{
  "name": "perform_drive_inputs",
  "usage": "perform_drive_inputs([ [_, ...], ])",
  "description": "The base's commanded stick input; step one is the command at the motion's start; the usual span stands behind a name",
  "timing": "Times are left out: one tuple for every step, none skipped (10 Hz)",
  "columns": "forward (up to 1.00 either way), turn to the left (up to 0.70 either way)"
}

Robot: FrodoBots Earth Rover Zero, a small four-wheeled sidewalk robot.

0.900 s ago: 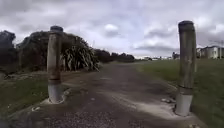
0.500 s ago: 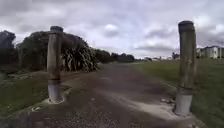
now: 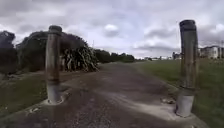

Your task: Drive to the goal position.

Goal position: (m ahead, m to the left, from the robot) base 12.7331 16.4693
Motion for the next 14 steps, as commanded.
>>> perform_drive_inputs([
  [0.09,0.0],
  [0.09,0.0],
  [0.09,0.0],
  [0.09,0.0],
  [0.09,0.0],
  [0.09,0.0],
  [0.09,0.0],
  [0.09,0.0],
  [0.09,0.0],
  [0.09,0.0],
  [0.09,0.0],
  [0.09,0.0],
  [0.09,0.0],
  [0.09,0.0],
])
